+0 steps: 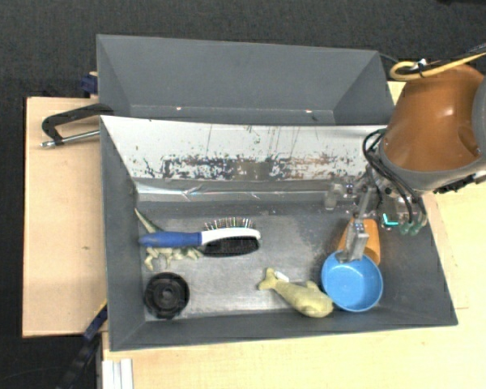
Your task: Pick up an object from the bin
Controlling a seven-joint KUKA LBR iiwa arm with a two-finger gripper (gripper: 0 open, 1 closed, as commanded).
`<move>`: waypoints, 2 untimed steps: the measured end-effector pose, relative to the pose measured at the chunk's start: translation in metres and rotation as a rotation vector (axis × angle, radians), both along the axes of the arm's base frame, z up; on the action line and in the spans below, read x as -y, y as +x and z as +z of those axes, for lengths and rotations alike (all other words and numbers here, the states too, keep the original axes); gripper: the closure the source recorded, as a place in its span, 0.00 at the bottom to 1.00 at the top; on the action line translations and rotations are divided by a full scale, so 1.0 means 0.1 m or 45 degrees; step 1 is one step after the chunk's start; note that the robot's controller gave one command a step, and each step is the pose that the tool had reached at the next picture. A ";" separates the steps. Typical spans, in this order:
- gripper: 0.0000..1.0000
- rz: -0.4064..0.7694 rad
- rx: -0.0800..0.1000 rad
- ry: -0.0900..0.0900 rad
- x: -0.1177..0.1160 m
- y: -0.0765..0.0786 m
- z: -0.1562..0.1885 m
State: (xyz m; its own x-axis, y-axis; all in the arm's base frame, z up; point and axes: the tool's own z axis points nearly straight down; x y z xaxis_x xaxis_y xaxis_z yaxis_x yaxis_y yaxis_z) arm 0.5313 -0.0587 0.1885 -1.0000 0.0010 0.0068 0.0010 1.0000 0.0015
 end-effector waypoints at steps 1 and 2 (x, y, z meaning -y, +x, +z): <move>0.00 0.491 0.004 0.001 0.53 -0.01 -0.76; 0.00 1.201 0.006 0.006 0.39 -0.13 -1.19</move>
Offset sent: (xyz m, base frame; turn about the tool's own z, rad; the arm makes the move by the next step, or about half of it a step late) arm -0.0004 -0.0519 -0.0754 -0.3895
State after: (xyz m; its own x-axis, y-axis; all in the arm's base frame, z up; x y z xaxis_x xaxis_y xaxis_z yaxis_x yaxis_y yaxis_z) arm 0.5187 -0.0981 0.0698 -0.5879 -0.8089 0.0006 -0.8089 0.5879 0.0033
